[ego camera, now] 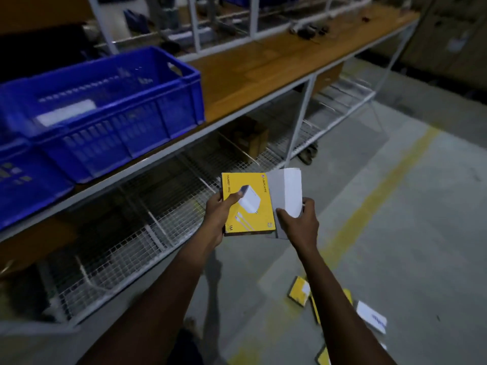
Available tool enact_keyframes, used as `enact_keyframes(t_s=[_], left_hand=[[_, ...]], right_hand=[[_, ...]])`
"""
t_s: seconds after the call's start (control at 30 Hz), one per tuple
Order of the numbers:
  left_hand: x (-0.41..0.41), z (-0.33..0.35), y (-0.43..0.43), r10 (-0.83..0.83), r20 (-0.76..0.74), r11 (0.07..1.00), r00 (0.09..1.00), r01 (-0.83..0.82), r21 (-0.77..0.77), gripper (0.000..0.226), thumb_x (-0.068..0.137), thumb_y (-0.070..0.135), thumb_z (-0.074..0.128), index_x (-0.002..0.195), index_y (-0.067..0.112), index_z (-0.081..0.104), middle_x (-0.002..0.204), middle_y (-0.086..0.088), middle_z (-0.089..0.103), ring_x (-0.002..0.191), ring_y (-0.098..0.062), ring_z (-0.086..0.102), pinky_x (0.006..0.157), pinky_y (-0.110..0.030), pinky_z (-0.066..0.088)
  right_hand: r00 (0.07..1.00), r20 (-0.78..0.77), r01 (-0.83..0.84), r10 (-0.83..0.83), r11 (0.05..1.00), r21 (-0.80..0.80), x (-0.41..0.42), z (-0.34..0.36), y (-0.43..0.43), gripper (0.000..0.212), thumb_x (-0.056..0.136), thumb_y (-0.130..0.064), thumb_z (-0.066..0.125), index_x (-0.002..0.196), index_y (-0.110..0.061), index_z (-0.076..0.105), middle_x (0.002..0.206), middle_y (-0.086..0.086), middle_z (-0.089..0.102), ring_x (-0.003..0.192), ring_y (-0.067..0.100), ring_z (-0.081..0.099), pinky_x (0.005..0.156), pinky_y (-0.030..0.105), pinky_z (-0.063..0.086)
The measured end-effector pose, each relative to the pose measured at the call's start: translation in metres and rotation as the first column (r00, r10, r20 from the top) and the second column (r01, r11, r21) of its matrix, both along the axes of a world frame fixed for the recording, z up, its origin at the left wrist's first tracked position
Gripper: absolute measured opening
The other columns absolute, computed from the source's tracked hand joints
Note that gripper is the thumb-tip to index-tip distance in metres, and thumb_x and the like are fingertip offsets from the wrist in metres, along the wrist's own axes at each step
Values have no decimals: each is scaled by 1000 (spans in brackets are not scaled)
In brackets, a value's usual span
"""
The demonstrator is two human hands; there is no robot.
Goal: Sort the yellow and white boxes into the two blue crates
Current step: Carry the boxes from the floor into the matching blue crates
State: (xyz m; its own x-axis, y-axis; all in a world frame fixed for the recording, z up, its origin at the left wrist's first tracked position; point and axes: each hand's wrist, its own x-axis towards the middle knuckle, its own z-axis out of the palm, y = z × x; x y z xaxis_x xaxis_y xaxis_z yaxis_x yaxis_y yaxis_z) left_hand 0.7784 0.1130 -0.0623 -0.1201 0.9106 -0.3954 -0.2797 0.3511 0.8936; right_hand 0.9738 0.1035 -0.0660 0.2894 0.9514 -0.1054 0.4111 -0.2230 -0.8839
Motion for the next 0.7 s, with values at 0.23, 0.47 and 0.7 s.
enact_keyframes(t_s=[0.23,0.47,0.7], left_hand=[[-112,40,1,245,56,969,968,-243,-31,26,82,40,66,101,23,73,124,-15,66,112,-38,62,93,-58,49],[-273,96,11,335,107,939,936,-342,47,41,93,37,54,126,13,60,124,-20,63,109,-41,63,87,-52,52],[-439,143,-13,474,64,861,878,-478,177,47,93,45,53,131,17,53,128,-15,59,109,-37,61,92,-57,51]], right_hand=[[990,-71,-125,126,992,21,-116,31,25,61,66,-48,69,113,-14,49,106,4,57,96,22,52,72,32,40],[957,-174,-206,232,966,156,-276,73,52,66,61,-56,70,114,-19,57,113,3,66,102,23,63,85,44,53],[860,-268,-355,435,886,299,-443,123,70,60,79,-31,74,132,-20,47,110,14,65,90,25,65,62,26,53]])
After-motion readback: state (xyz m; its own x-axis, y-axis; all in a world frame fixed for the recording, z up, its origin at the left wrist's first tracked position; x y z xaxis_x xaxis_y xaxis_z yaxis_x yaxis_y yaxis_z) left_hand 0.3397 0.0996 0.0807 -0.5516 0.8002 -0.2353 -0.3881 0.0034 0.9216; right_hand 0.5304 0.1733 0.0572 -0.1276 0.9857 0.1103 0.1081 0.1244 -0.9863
